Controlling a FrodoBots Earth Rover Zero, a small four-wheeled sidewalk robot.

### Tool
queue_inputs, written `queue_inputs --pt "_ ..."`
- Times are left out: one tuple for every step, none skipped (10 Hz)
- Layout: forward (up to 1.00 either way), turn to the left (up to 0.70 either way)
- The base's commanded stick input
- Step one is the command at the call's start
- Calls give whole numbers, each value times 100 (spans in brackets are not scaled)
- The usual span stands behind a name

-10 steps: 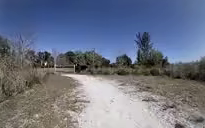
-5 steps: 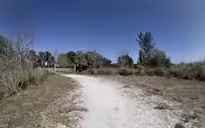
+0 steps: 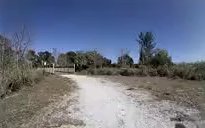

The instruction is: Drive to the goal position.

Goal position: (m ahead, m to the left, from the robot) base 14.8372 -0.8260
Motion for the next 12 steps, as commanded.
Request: queue_inputs --pt "70 8" --pt "70 12" --pt "70 13" --pt "70 13" --pt "70 13" --pt "70 14" --pt "70 13" --pt "70 13" --pt "70 14" --pt "70 14" --pt "70 14" --pt "70 14"
